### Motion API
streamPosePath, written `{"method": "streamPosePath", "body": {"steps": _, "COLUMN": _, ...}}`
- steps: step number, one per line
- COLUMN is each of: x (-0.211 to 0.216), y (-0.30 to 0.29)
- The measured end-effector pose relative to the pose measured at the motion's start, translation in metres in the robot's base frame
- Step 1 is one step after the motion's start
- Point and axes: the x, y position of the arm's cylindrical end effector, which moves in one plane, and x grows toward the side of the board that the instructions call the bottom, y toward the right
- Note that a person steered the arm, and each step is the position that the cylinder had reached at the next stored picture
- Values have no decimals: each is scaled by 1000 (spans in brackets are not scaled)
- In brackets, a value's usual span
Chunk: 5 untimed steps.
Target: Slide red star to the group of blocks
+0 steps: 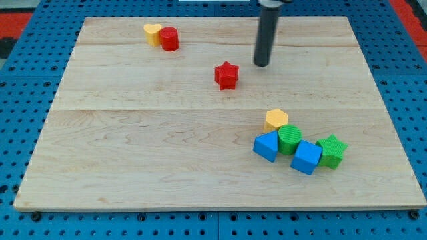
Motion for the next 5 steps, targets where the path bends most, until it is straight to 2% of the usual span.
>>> {"method": "streamPosePath", "body": {"steps": 1, "x": 11, "y": -64}}
{"method": "streamPosePath", "body": {"steps": 3, "x": 32, "y": -116}}
{"method": "streamPosePath", "body": {"steps": 4, "x": 43, "y": -56}}
{"method": "streamPosePath", "body": {"steps": 5, "x": 46, "y": 41}}
